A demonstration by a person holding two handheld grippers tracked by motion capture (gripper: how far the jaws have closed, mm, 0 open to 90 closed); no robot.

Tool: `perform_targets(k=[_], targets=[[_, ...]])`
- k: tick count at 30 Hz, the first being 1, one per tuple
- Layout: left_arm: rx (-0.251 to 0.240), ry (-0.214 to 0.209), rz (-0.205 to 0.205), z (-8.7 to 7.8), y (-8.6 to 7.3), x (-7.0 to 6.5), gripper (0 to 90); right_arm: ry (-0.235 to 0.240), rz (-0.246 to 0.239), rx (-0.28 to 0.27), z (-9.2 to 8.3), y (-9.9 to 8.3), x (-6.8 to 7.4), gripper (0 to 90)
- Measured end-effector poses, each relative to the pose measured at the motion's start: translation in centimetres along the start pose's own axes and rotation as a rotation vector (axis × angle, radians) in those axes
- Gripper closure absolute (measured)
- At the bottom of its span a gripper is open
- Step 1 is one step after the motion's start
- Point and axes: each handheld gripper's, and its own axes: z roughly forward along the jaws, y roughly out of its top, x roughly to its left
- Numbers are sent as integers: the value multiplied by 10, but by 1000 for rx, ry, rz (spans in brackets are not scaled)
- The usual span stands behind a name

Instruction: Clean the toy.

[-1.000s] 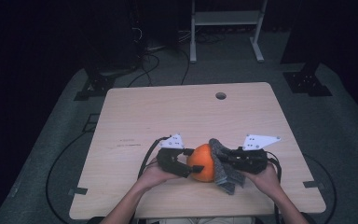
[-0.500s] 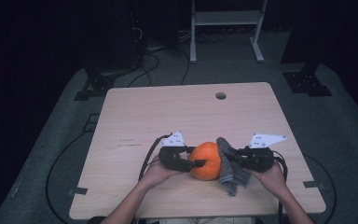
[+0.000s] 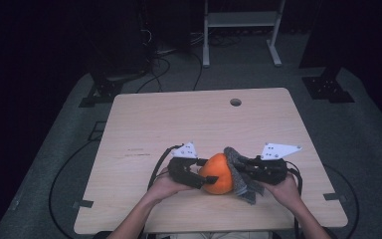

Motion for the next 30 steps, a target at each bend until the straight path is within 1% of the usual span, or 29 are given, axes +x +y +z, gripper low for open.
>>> perform_targets(k=[1,2,5,6,7,8,9,10,11,12,13,14,16,17,19,20,21,22,23,24,25,26,27,28,29,30], targets=[[-1,9,1,0,0,0,358,-3,7,5,-1,0,-1,794],[-3,23,-4,1,0,1,400,-14,-1,15,-2,-1,-2,794],[-17,42,-38,2,-1,3,418,-25,-7,28,-5,-2,-1,796],[-17,45,-39,3,-1,2,421,-12,2,14,-10,-4,2,796],[-17,45,-39,3,-1,2,422,-12,2,14,-10,-4,2,796],[-22,57,-34,6,1,-2,425,15,0,-6,-12,-3,8,796],[-22,57,-34,6,1,-2,428,27,-11,-15,-12,-1,11,796],[-25,63,-24,11,2,-7,431,35,-33,-20,-11,3,16,796],[-25,63,-24,11,2,-7,435,35,-33,-20,-11,3,16,796],[-17,72,-4,14,3,-11,435,30,-59,-18,-9,7,20,796],[-13,79,11,15,4,-13,437,19,-83,-1,-7,13,24,797],[-13,80,14,15,4,-15,436,12,-97,5,-5,16,24,797],[-11,52,15,12,2,-12,431,20,-75,9,-5,16,18,799],[-25,3,7,9,0,-7,392,20,-63,15,-6,12,12,800],[-32,-4,0,8,-1,-5,376,19,-60,11,-7,10,11,800],[-35,-2,-5,8,0,-3,363,1,-57,13,-9,7,10,800],[-34,4,3,9,0,-4,363,1,-57,13,-9,7,10,800],[-25,31,24,13,1,-8,382,-1,-53,17,-12,6,11,800],[-25,31,24,13,1,-8,390,-1,-53,17,-12,6,11,800],[-16,42,34,15,2,-11,390,0,-56,17,-12,6,13,800],[-13,44,40,17,2,-15,400,11,-73,21,-11,9,17,799],[-7,48,61,19,2,-19,408,22,-114,20,-9,16,25,798],[-7,48,61,19,2,-19,409,22,-114,20,-9,16,25,798],[-1,51,73,19,3,-22,409,19,-123,22,-9,18,26,799],[-2,46,72,18,3,-21,407,15,-125,33,-7,19,25,800],[-8,18,57,15,2,-18,401,17,-121,35,-7,19,22,801]])
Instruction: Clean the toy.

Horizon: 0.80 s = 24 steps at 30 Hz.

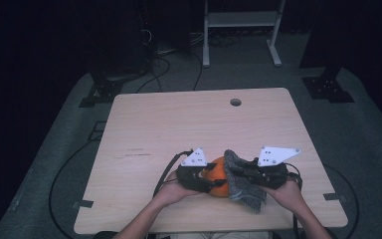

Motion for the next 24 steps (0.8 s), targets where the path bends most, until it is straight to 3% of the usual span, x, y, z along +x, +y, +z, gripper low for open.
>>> perform_targets(k=[3,5,9,10,11,14,19,20,22,24], targets=[[-40,-41,-21,-7,0,10,317,14,25,-8,-2,-6,-5,801],[-34,-21,-35,-7,1,14,246,11,30,-5,-5,-10,-6,801],[-5,-14,-22,2,-3,11,361,32,39,7,-9,-11,-7,801],[-3,-5,-20,4,-3,9,385,38,31,5,-7,-9,-4,799],[3,4,-21,4,-2,8,413,30,-16,11,-2,-3,6,798],[2,17,-21,3,-3,7,435,19,-34,18,1,1,9,799],[-37,-19,-86,-2,-7,18,440,-34,1,29,-7,-5,-9,800],[-43,-21,-92,-2,-8,20,429,-50,39,46,-13,-12,-19,800],[-39,-22,-86,-2,-7,19,428,-48,46,52,-15,-15,-20,800],[-26,-15,-55,0,-5,15,430,-28,47,47,-16,-17,-18,800]])
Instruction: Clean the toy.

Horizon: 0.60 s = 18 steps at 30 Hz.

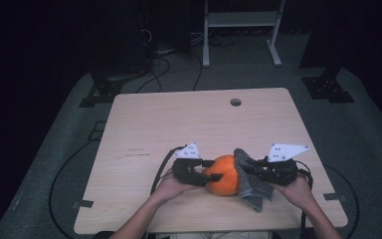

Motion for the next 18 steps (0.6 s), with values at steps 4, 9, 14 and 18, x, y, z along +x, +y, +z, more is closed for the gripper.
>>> perform_targets(k=[4,9,14,18], targets=[[12,6,103,4,2,-11,448,65,-41,0,3,8,14,800],[49,12,240,10,4,-28,466,82,-101,33,16,31,29,801],[36,10,225,7,2,-25,477,81,-23,36,21,33,5,802],[36,-3,216,7,1,-24,475,63,35,18,14,20,-10,802]])
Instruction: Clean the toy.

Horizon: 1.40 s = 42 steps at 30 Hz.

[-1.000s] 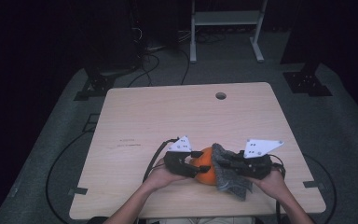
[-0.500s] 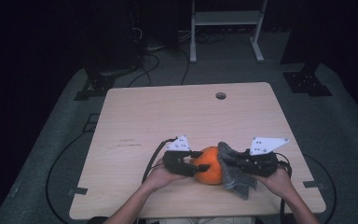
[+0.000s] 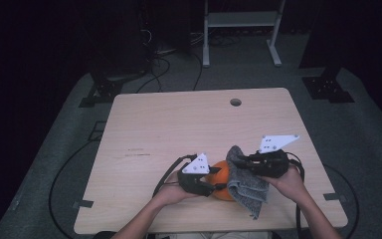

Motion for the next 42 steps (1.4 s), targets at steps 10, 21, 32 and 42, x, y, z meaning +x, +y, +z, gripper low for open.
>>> perform_targets(k=[10,21,32,42], targets=[[-24,-21,-54,0,-3,6,466,-22,100,-34,-19,-39,-10,804],[-47,-8,-130,-2,-7,16,463,32,121,-79,-30,-49,0,803],[-87,-11,-243,-11,-15,31,454,-47,123,-10,-19,-50,-2,803],[-87,-27,-173,-3,-6,19,377,-9,8,-64,-15,-22,24,801]])
